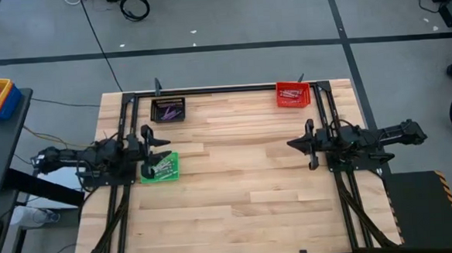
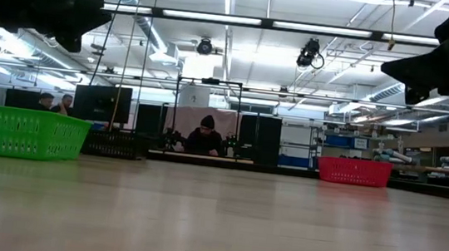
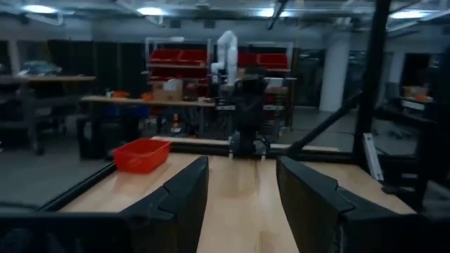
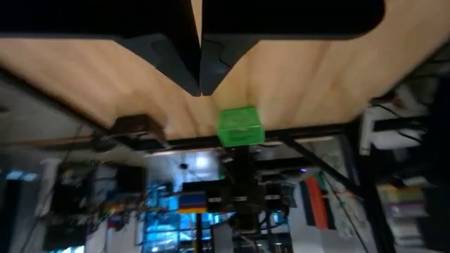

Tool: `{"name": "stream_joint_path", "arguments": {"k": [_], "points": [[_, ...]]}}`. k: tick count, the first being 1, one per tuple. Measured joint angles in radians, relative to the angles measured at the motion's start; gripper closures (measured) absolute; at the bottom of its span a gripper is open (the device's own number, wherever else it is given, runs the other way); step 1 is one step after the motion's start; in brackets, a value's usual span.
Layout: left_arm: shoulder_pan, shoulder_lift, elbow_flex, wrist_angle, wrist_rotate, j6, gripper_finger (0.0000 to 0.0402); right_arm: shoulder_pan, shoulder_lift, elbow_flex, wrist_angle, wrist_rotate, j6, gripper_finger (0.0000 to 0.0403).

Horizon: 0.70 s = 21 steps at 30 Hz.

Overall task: Sort crayons
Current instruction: Return to Home Position

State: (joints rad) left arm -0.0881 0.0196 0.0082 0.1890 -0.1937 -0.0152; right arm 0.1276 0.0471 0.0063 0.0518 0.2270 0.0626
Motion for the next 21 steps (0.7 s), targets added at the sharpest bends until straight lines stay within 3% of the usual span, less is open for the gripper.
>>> {"name": "stream_joint_path", "arguments": {"k": [5,10,16,21], "points": [[-0.013,0.0,0.0,0.038,0.141,0.031,0.0242,0.0,0.002,0.0,0.005,0.019,-0.114,0.0361],[-0.016,0.0,0.0,-0.003,0.254,0.059,0.03,0.0,0.002,0.0,0.005,0.017,-0.11,0.035],[-0.016,0.0,0.0,-0.133,0.147,0.117,0.0371,0.0,0.002,0.0,0.006,0.015,-0.109,0.0351],[-0.013,0.022,0.0,-0.147,0.11,0.16,0.039,0.0,0.002,0.0,0.007,0.015,-0.109,0.035]]}}
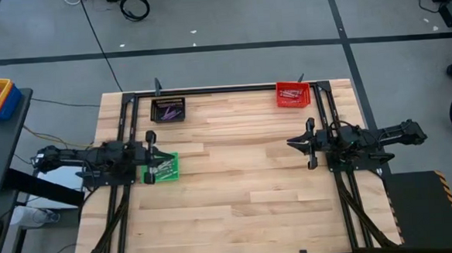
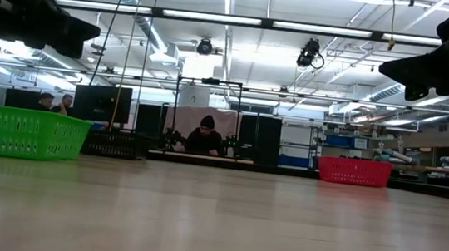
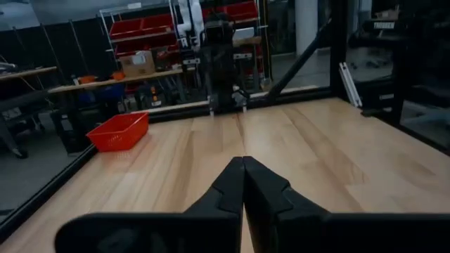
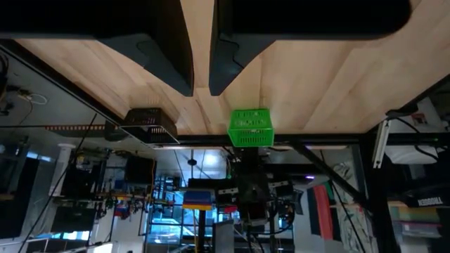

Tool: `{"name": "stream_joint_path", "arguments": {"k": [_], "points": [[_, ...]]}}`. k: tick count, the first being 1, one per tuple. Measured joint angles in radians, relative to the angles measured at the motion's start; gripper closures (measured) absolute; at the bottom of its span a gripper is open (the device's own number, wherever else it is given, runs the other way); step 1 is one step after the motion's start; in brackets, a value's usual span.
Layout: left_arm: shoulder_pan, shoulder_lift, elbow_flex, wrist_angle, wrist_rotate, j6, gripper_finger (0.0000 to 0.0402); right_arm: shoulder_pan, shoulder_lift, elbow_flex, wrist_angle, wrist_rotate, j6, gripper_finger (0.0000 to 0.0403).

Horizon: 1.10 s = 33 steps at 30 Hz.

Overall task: Sort crayons
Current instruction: Return to Home Position

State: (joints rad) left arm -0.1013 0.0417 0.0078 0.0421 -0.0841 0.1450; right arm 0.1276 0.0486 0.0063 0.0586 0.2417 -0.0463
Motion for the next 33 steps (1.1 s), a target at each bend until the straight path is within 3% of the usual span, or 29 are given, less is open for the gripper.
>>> {"name": "stream_joint_path", "arguments": {"k": [33], "points": [[0.0,0.004,0.0,-0.002,0.001,-0.003,0.0374,0.0,0.0,0.0,0.009,0.0,0.001,0.035]]}}
